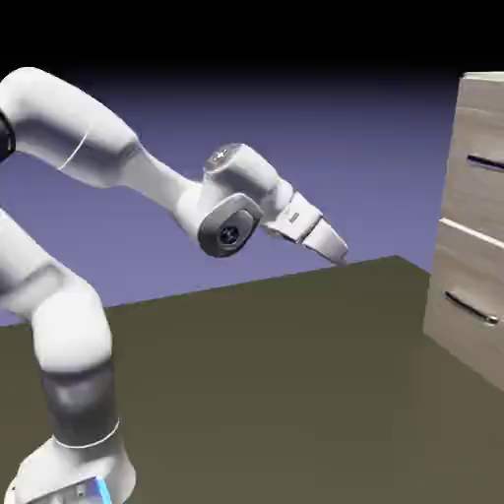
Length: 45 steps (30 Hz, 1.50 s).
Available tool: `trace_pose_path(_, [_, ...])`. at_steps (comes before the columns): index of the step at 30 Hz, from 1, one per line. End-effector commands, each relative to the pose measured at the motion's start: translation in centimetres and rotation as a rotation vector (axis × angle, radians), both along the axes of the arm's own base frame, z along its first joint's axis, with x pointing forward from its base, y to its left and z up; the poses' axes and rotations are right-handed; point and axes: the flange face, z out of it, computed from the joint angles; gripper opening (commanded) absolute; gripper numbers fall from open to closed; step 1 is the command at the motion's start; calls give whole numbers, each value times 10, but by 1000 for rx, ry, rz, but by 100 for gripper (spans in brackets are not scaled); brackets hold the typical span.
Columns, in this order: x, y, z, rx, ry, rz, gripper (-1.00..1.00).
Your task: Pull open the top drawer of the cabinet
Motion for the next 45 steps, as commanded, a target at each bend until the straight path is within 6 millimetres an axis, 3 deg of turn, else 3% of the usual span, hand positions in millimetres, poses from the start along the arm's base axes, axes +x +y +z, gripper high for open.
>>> trace_pose_path(1, [3, -4, 12, 13, -25, -30, 0])
trace_pose_path(7, [16, -22, 83, 97, -172, -186, 0])
trace_pose_path(13, [25, -24, 143, 186, -311, -298, 0])
trace_pose_path(18, [35, -16, 180, 266, -413, -360, 0])
trace_pose_path(23, [50, -2, 205, 353, -499, -398, 0])
trace_pose_path(28, [72, 16, 217, 448, -564, -419, 0])
trace_pose_path(34, [109, 35, 214, 578, -614, -432, 0])
trace_pose_path(39, [146, 47, 198, 701, -632, -439, 0])
trace_pose_path(45, [195, 53, 166, 873, -632, -455, 0])
